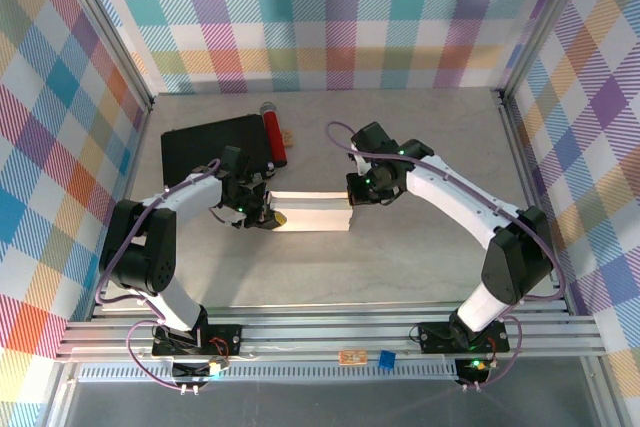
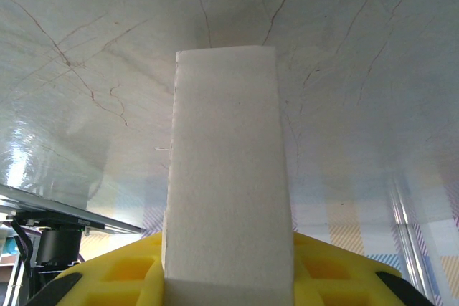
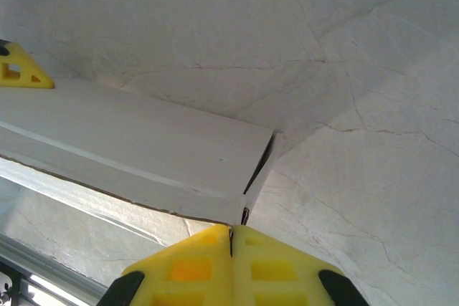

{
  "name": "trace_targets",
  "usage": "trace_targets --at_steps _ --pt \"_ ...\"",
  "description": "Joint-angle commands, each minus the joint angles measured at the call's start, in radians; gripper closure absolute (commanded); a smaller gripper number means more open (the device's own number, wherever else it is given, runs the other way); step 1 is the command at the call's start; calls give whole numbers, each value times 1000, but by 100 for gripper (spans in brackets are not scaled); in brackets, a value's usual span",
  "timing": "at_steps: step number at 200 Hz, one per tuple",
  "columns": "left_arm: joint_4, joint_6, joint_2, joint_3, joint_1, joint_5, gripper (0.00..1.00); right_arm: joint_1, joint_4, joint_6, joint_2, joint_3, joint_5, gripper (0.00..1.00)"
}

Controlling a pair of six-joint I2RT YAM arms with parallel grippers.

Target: Fold the paper box

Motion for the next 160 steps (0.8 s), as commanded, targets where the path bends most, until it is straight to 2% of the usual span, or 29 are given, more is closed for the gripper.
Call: trace_targets --at_steps 1,64,117,149,160 --pt "10 -30 10 -31 5 -100 100 28 -5 34 -1 -54 -5 100" --pt "53 -70 7 -62 5 -105 100 80 64 68 -37 -130 73 100" --pt "79 -88 18 -68 5 -102 100 118 195 29 -113 -278 174 100" --pt "107 -87 24 -73 6 -90 100 118 217 6 -112 -291 189 100" --pt "135 -88 15 -82 7 -91 89 117 203 7 -101 -281 196 100"
